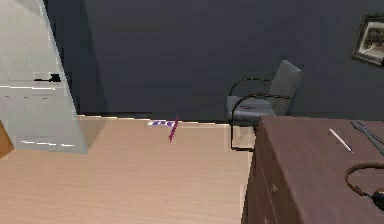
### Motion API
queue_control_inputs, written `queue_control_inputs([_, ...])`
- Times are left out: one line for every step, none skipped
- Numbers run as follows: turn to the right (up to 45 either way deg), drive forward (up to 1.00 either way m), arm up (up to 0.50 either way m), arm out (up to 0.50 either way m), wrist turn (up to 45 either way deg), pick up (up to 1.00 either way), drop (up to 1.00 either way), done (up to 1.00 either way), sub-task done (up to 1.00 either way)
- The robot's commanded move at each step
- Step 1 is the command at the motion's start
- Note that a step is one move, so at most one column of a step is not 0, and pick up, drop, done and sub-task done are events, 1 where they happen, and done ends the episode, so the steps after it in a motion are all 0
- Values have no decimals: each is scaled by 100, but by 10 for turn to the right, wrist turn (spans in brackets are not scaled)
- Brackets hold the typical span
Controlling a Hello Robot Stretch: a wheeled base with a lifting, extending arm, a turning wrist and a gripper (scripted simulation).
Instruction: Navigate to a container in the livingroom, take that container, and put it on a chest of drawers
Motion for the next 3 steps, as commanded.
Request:
queue_control_inputs([0, 0, -12, 0, 0, 0, 0, 0, 0])
queue_control_inputs([0, 0, 0, 0, 0, 0, 100, 0, 0])
queue_control_inputs([0, 0, 0, -10, 0, 0, 0, 0, 0])
